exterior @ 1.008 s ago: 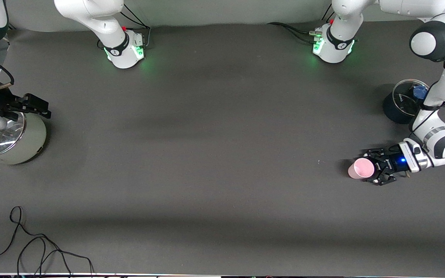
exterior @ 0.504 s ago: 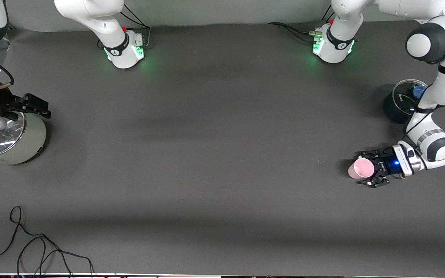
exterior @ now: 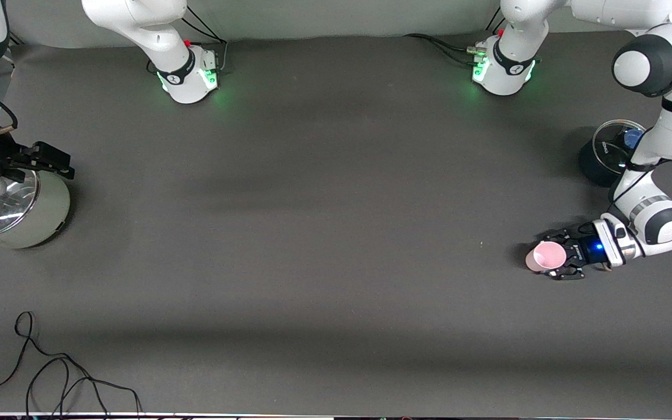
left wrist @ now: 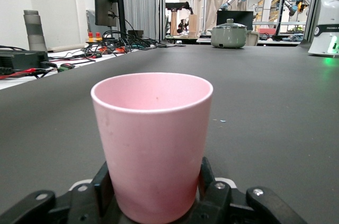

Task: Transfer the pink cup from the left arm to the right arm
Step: 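Close the left gripper on the pink cup, then lift the pink cup with the left gripper toward the table middle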

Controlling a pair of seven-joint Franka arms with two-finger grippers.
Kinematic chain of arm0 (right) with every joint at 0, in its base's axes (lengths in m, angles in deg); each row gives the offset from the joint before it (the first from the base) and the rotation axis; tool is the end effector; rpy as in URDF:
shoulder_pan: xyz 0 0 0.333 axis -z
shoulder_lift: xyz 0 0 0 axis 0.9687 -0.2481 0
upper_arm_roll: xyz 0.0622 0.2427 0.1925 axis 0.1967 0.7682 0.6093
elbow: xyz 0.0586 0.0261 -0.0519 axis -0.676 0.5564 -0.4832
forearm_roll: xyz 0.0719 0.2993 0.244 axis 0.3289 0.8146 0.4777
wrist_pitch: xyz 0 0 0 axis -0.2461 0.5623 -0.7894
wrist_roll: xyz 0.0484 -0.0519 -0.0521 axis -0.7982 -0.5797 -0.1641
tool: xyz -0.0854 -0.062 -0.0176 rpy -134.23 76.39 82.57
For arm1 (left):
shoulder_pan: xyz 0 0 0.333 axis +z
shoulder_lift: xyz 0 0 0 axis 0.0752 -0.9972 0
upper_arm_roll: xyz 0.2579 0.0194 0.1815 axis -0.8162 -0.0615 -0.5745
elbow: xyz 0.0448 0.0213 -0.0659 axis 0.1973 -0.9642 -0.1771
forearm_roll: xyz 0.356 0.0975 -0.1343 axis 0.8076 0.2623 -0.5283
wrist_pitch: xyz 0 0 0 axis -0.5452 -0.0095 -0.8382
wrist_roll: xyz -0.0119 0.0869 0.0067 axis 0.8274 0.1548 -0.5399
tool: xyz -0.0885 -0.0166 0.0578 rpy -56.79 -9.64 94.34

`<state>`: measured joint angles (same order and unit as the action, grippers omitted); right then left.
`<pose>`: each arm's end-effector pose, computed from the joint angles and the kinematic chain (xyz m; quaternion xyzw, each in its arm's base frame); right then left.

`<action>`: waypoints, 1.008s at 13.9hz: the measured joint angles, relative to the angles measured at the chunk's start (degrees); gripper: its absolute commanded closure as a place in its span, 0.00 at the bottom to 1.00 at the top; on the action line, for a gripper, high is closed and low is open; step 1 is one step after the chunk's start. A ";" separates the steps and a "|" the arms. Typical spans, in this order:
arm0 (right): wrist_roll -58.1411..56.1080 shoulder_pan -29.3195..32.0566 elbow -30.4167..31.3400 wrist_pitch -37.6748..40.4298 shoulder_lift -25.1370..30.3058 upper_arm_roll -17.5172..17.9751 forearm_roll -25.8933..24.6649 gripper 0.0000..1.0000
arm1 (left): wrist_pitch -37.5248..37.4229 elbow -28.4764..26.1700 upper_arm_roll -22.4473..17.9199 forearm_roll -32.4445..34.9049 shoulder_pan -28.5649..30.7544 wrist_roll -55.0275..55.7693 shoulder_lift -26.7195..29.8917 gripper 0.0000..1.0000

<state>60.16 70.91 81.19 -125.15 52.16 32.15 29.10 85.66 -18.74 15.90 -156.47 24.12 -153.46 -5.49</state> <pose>0.5538 -0.0091 0.6026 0.9994 0.0192 -0.0263 0.0125 0.5962 0.1748 0.0474 0.5907 -0.4862 0.4919 0.4156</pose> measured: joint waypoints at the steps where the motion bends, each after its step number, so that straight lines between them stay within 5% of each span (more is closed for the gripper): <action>1: 0.00 0.00 0.00 0.01 0.00 -0.05 0.00 0.00 | 0.00 0.49 0.13 -0.11 -0.01 1.61 0.19 0.50; 9: 0.00 0.00 0.02 0.14 -0.24 -0.11 0.00 0.00 | 9.34 1.37 9.64 -6.01 -0.44 20.59 8.42 0.56; 14: 0.02 0.00 0.02 0.17 -0.51 -0.12 0.00 0.00 | 25.04 -12.25 20.33 -16.24 -0.87 21.82 19.96 0.56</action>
<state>60.18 70.90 81.21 -124.99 51.65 32.04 29.10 110.70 -30.98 36.23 -172.71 23.25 -131.64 14.47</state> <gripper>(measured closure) 0.000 0.344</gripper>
